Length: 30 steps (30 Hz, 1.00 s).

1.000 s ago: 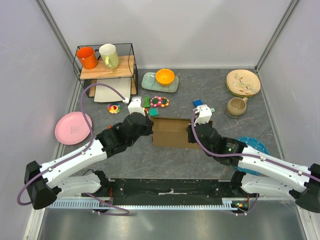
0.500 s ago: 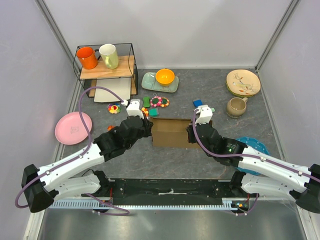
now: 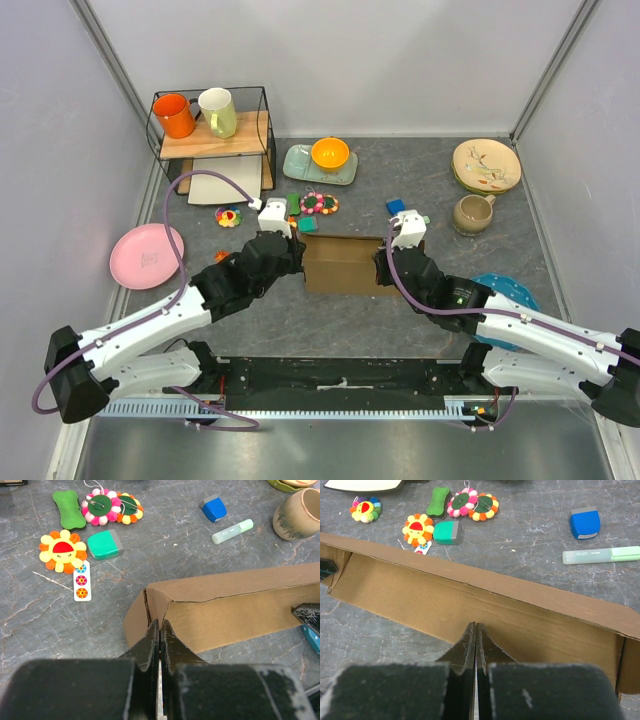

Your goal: Fold the paper box

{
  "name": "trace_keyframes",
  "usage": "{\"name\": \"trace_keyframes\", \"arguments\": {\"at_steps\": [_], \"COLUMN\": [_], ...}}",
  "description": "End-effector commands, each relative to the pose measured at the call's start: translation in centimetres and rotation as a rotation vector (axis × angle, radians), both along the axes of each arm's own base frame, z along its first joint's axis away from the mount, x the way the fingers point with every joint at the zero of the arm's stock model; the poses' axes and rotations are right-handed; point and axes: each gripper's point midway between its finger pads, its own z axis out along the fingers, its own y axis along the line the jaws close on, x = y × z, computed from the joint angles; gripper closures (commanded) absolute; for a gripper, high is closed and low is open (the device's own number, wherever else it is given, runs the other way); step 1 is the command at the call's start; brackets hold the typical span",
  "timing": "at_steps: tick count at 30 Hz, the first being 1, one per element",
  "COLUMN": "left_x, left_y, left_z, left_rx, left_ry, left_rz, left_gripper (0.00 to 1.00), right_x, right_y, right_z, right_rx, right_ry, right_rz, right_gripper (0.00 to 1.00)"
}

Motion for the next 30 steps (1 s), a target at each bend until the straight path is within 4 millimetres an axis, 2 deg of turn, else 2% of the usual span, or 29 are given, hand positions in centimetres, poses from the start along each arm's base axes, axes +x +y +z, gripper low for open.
{"name": "trace_keyframes", "arguments": {"at_steps": [1,5,13,20,28,30], "left_x": [-2.4,-3.4,-4.5,-5.9,-6.7,-7.0], "left_y": [1.6,1.1,3.3,3.9,5.4,5.9], "left_z": [-6.9,-8.2,-10.9,-13.4,-14.5,-15.4], "left_rx": [0.204,0.186,0.273,0.342,0.392,0.427], "left_ry": [0.156,0.187,0.243,0.332,0.407,0.455], "left_rz": [-0.077,-0.118,-0.092,-0.124,-0.068,-0.032], "left_gripper": [0.98,0.98,0.98,0.98,0.98,0.98], "right_x": [-1.7,-1.8,-1.9,-2.0,-2.0,-2.0], "right_y": [-1.8,-1.8,-1.9,-1.8,-2.0,-2.0], "right_z": [-5.0,-5.1,-5.2,-5.3,-5.2,-5.2], "right_rx": [-0.154,-0.150,-0.152,-0.151,-0.154,-0.157], "right_ry": [0.122,0.127,0.128,0.131,0.128,0.130], "right_rz": [0.021,0.024,0.026,0.029,0.030,0.030], "right_gripper": [1.00,1.00,1.00,1.00,1.00,1.00]}}
